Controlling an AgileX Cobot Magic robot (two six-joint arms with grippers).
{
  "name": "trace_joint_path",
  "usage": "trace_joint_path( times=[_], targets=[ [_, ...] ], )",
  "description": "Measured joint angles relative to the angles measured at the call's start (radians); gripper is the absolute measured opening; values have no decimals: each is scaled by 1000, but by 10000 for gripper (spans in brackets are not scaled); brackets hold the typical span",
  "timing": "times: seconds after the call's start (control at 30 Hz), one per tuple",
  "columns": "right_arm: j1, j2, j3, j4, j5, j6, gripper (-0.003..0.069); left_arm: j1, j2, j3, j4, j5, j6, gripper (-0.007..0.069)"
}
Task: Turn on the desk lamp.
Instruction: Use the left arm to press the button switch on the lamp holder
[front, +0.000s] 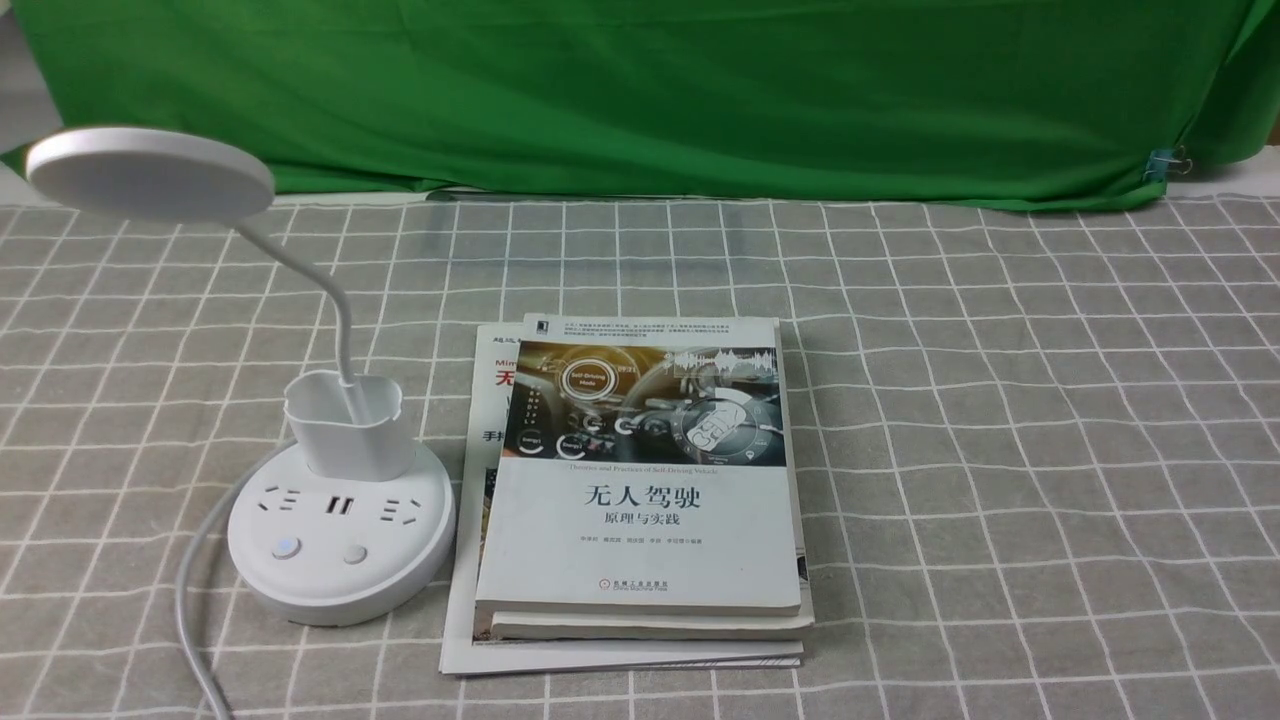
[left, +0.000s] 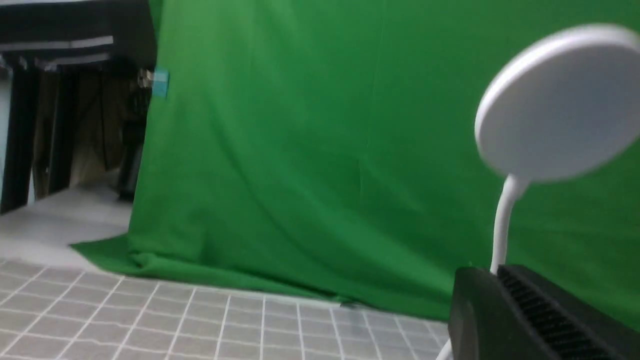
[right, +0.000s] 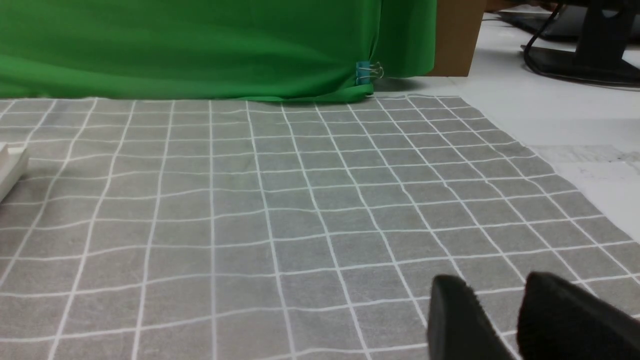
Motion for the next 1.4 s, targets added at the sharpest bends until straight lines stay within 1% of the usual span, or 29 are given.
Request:
trace_joint_path(
  times=[0.07, 0.1, 0.17, 0.23, 0.27, 0.3, 0.33, 0.37, 0.43, 0.47, 0.5, 0.57, 0.63, 0.7, 0.77, 0.8, 0.9, 0.97, 1.0, 1.03, 1.07, 1.1, 1.17, 1.27, 1.37, 1.4],
  targets=[
    [0, 0, 0, 0, 0, 0, 245, 0, 17, -30, -7, 63, -11, 19],
    [0, 0, 0, 0, 0, 0, 245, 0, 21, -30, -7, 63, -11, 19],
    [0, 0, 0, 0, 0, 0, 245, 0, 86, -124, 13, 157, -16, 19],
    [0, 0, 0, 0, 0, 0, 245, 0, 138, -196, 24, 207, -21, 19],
    [0, 0, 0, 0, 0, 0, 245, 0, 145, -205, 24, 207, -21, 19],
    [0, 0, 0, 0, 0, 0, 245, 0, 222, -305, 27, 286, -37, 19],
    [0, 0, 0, 0, 0, 0, 245, 0, 247, -345, 27, 331, -44, 19],
    [0, 0, 0, 0, 0, 0, 245, 0, 307, -399, 28, 406, -44, 19],
    [0, 0, 0, 0, 0, 0, 245, 0, 384, -459, 36, 522, -44, 19],
    [0, 0, 0, 0, 0, 0, 245, 0, 418, -479, 45, 555, -38, 19],
    [0, 0, 0, 0, 0, 0, 245, 0, 426, -479, 48, 562, -36, 19],
    [0, 0, 0, 0, 0, 0, 245, 0, 532, -493, 105, 606, 5, 19],
    [0, 0, 0, 0, 0, 0, 245, 0, 587, -493, 144, 613, 24, 19],
    [0, 0, 0, 0, 0, 0, 245, 0, 649, -493, 165, 585, 36, 19],
    [0, 0, 0, 0, 0, 0, 245, 0, 704, -493, 156, 535, 39, 19],
    [0, 0, 0, 0, 0, 0, 245, 0, 709, -493, 156, 535, 39, 19],
    [0, 0, 0, 0, 0, 0, 245, 0, 785, -493, 43, 486, 40, 19],
    [0, 0, 0, 0, 0, 0, 245, 0, 843, -494, -83, 478, 40, 19],
    [0, 0, 0, 0, 0, 0, 245, 0, 847, -494, -95, 478, 41, 19],
    [0, 0, 0, 0, 0, 0, 245, 0, 891, -496, -192, 485, 57, 19],
    [0, 0, 0, 0, 0, 0, 245, 0, 903, -496, -202, 487, 61, 19],
    [0, 0, 0, 0, 0, 0, 245, 0, 940, -497, -262, 500, 100, 19],
    [0, 0, 0, 0, 0, 0, 245, 0, 1007, -499, -327, 536, 172, 19],
    [0, 0, 0, 0, 0, 0, 245, 0, 1107, -524, -375, 618, 237, 19],
    [0, 0, 0, 0, 0, 0, 245, -6, 1184, -575, -375, 677, 272, 19],
    [0, 0, 0, 0, 0, 0, 245, -24, 1211, -605, -354, 693, 278, 19]
  ],
)
